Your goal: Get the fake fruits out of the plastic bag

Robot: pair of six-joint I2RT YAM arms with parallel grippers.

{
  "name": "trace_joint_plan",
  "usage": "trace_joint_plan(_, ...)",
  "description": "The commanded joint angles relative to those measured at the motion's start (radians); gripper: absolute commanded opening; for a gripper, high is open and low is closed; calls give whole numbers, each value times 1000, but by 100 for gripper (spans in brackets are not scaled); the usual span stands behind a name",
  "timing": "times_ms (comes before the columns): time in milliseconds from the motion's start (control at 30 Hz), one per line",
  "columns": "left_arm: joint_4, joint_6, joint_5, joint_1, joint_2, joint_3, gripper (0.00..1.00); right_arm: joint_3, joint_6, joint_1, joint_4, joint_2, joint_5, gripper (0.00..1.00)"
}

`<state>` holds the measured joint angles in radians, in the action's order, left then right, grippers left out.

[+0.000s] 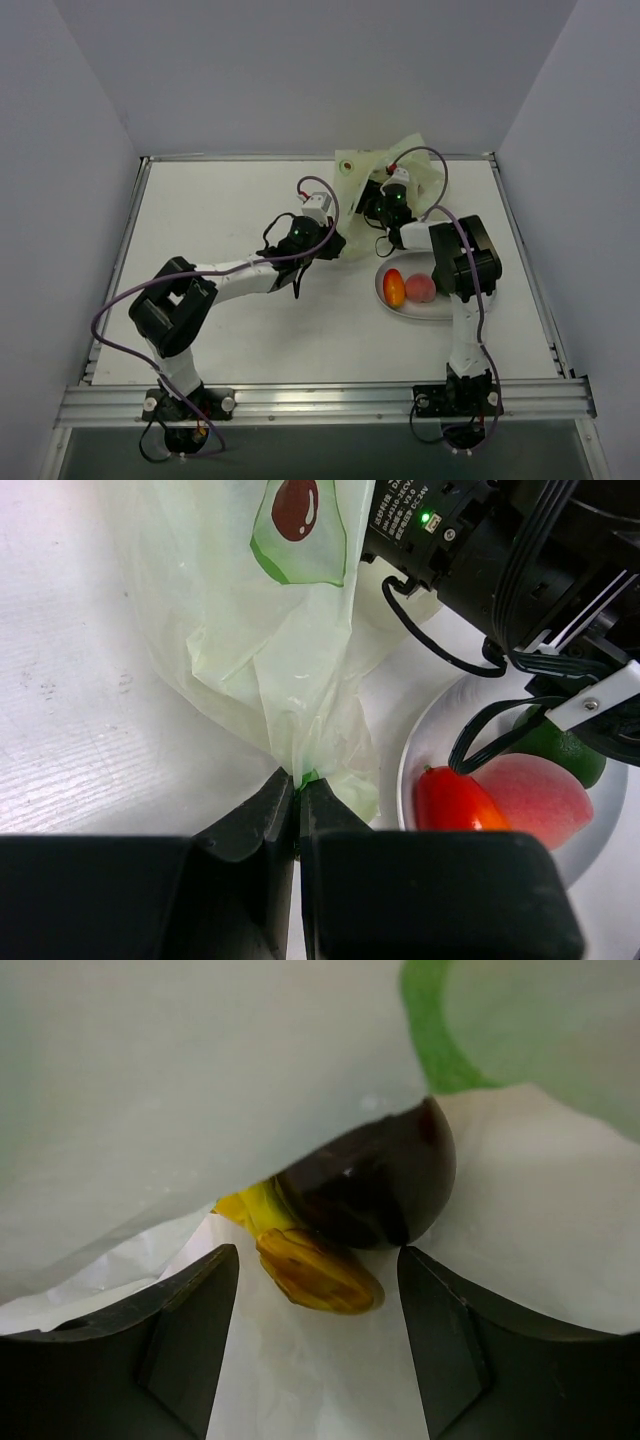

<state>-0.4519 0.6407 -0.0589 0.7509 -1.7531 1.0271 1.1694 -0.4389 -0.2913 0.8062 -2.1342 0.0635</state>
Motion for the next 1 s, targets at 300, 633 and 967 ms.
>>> trace_joint_plan(300,-24,-16,-21,-7,-31,64,3,39,-52,29,166,-52,51,25)
trace_joint_plan(633,-25,-19,-25,-16,-39,103,2,-108,-18,69,286,83,330,0)
trace_joint_plan(967,-70,10,-19,-21,-37,145,2,-244,-113,115,409,247,698,0)
